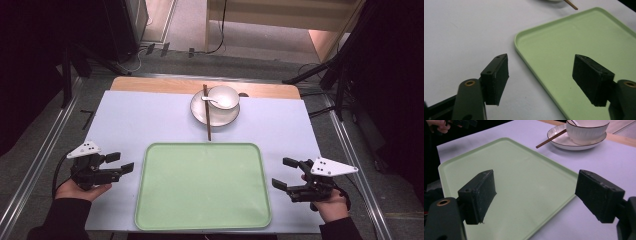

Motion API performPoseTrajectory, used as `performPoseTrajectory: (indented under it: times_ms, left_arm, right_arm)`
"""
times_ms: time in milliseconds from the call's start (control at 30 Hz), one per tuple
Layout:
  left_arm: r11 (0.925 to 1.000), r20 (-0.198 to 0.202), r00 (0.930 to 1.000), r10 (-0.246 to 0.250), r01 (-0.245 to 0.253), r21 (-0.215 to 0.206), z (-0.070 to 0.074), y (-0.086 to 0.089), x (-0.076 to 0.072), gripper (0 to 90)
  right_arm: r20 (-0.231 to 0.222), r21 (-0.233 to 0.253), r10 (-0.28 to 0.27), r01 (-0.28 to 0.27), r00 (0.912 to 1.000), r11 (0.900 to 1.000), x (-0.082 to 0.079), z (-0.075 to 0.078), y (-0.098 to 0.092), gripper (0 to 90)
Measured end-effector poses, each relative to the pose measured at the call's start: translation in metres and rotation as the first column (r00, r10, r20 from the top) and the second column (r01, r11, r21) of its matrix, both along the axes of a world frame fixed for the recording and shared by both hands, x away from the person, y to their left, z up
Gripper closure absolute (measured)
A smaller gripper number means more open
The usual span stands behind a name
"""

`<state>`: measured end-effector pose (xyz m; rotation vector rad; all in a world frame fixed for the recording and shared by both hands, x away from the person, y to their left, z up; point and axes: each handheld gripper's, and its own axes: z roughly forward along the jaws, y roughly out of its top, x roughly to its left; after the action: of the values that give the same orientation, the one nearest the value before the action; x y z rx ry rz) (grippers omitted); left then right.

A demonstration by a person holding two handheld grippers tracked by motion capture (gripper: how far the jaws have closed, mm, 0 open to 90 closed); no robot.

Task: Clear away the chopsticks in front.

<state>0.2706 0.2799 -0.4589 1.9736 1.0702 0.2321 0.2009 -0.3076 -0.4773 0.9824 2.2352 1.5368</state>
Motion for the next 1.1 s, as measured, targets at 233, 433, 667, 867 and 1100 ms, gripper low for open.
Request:
performPoseTrajectory:
  times_ms: [233,433,667,867,1100]
  left_arm:
    - [0.9998,-0.040,0.9992,0.007,-0.006,0.018,0.015,-0.012,0.015,31.0]
    - [0.9968,-0.010,0.9998,-0.015,0.016,0.078,0.028,-0.034,0.038,30.0]
    - [0.9927,-0.020,0.9986,-0.050,0.052,0.109,0.036,-0.069,0.076,29.2]
    - [0.9909,-0.026,0.9979,-0.060,0.063,0.119,0.037,-0.097,0.106,29.8]
    - [0.9885,-0.048,0.9976,-0.049,0.056,0.141,0.033,-0.122,0.132,31.3]
  right_arm:
    - [-0.007,-0.003,-0.006,0.006,1.0000,1.000,0.001,-0.001,0.000,17.0]
    - [-0.008,-0.002,-0.006,0.006,1.0000,1.000,0.001,-0.001,0.000,17.0]
    - [-0.010,-0.002,-0.003,0.003,0.9999,1.000,0.001,-0.001,0.001,17.0]
    - [-0.009,0.000,-0.001,0.001,1.0000,1.000,0.000,0.000,0.001,17.0]
    - [-0.009,-0.001,-0.004,0.004,1.0000,1.000,0.000,0.000,0.001,17.0]
